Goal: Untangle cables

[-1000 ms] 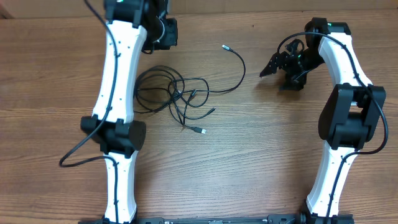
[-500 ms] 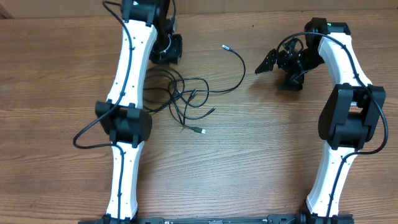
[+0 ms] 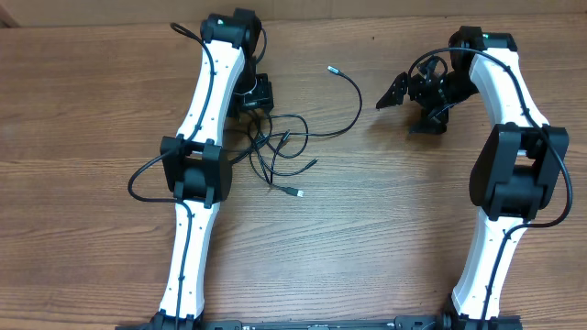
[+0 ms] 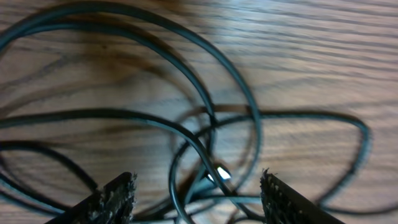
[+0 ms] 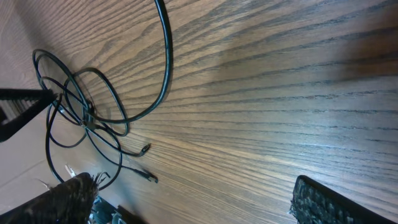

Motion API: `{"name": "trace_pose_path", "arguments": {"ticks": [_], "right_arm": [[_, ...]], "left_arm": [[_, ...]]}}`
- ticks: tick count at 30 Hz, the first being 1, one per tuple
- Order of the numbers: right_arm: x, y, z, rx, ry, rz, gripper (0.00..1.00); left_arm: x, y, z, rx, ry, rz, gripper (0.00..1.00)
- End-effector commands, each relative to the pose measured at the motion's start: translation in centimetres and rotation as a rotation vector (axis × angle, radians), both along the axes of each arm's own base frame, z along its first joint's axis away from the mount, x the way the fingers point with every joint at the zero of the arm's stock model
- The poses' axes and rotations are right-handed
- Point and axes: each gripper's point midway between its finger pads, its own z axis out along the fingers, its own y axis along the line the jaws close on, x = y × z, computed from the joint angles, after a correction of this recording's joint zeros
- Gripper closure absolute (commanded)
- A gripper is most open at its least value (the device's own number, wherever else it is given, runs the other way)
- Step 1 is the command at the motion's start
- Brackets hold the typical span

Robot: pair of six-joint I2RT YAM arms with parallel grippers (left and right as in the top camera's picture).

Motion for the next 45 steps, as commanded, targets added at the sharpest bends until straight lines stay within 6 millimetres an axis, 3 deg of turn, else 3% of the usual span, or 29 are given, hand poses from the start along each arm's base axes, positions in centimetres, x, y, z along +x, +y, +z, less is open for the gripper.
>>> {"name": "trace_pose_path", "arguments": {"ticks": [1, 4, 8, 15, 20, 34, 45], "right_arm": [[0.0, 0.3, 0.7, 0.008, -0.022, 0.011, 0.00], [0.1, 0.3, 0.7, 0.007, -0.025, 0.011, 0.00], [0.1, 0.3, 0.7, 0.007, -0.025, 0.011, 0.00], [0.2, 0.3, 0.7, 0.007, -0.030, 0.011, 0.00], [0.2, 0.3, 0.7, 0.007, -0.033, 0.011, 0.00], [0.2, 0.3, 0.7, 0.007, -0.032, 0.011, 0.00], [0.2, 0.3, 0.7, 0.007, -0.032, 0.011, 0.00]], "left_arm": [[0.2, 0.7, -2.5, 0.050, 0.027, 0.041, 0.35], [0.8, 0.6, -3.1, 0.046, 0.009, 0.041, 0.40], [1.2, 0.5, -3.3, 0.043, -0.006, 0.080, 0.58], [1.2, 0.3, -3.3, 0.043, -0.007, 0.080, 0.60], [1.0, -0.2, -3.4, 0.045, -0.004, 0.081, 0.73], [0.7, -1.1, -3.5, 0.050, 0.003, 0.097, 0.72], [0.9, -0.5, -3.5, 0.089, -0.008, 0.163, 0.77]]}}
